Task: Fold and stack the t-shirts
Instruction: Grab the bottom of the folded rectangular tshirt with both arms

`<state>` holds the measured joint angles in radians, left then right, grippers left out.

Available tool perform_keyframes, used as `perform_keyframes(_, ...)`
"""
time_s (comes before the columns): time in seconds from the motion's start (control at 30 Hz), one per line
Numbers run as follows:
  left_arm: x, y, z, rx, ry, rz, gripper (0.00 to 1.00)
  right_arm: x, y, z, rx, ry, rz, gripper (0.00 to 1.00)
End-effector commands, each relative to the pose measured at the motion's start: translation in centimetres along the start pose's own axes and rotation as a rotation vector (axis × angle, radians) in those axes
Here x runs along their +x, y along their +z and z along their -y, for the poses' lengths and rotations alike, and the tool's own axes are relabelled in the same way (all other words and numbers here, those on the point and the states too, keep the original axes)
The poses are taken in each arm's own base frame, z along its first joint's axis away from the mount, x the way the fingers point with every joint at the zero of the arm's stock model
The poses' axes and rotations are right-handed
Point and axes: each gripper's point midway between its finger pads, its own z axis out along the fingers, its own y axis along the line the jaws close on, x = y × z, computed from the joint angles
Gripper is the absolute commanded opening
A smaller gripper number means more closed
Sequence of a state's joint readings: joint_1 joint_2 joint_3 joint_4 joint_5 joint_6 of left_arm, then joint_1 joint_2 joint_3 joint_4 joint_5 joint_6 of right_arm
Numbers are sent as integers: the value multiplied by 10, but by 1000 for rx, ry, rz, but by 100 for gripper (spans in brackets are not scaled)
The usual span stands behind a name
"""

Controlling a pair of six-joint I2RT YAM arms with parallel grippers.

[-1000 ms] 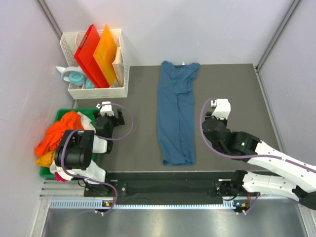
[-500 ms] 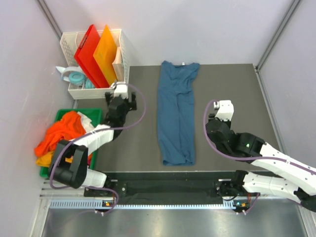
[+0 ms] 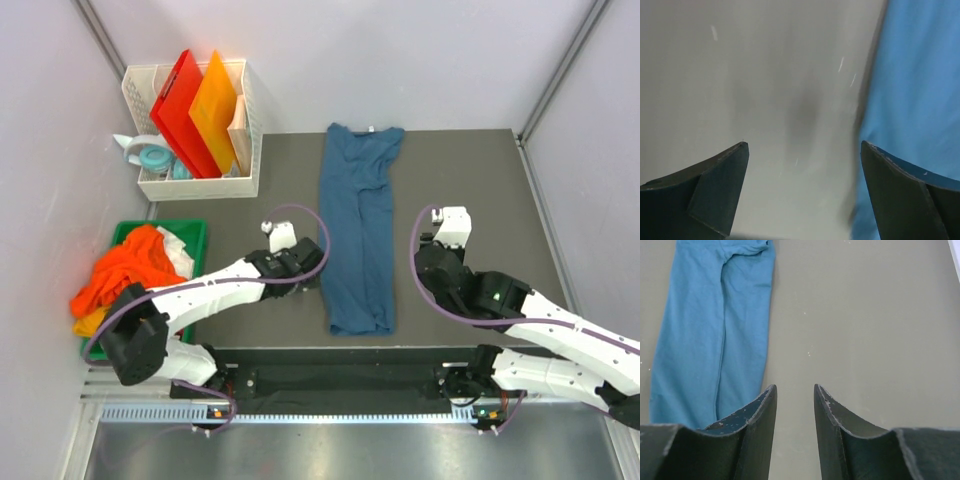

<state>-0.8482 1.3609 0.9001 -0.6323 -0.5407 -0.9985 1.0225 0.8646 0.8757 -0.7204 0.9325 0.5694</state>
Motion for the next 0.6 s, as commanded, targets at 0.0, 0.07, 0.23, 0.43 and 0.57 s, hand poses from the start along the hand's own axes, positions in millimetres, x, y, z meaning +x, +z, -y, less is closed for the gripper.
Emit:
perform_keyframes(0.0,37,-9,12,11,74,-134,93,-12,-1,-1,-2,75,33,36)
perform_keyframes(0.07,49,-11,18,23,191,-144,94,-7,-2,1,5,83,14,36)
perform_keyframes(0.23,56,-44,45,242,195,-102,96,14,-2,3,0,92,-37,36)
perform_keyframes(0.43,68,-54,43,360,105,-123,91,28,-1,3,-13,96,-59,36)
perform_keyframes(0.57,72,-55,50,366,148,-132,84,30,0,-1,-24,86,-68,36)
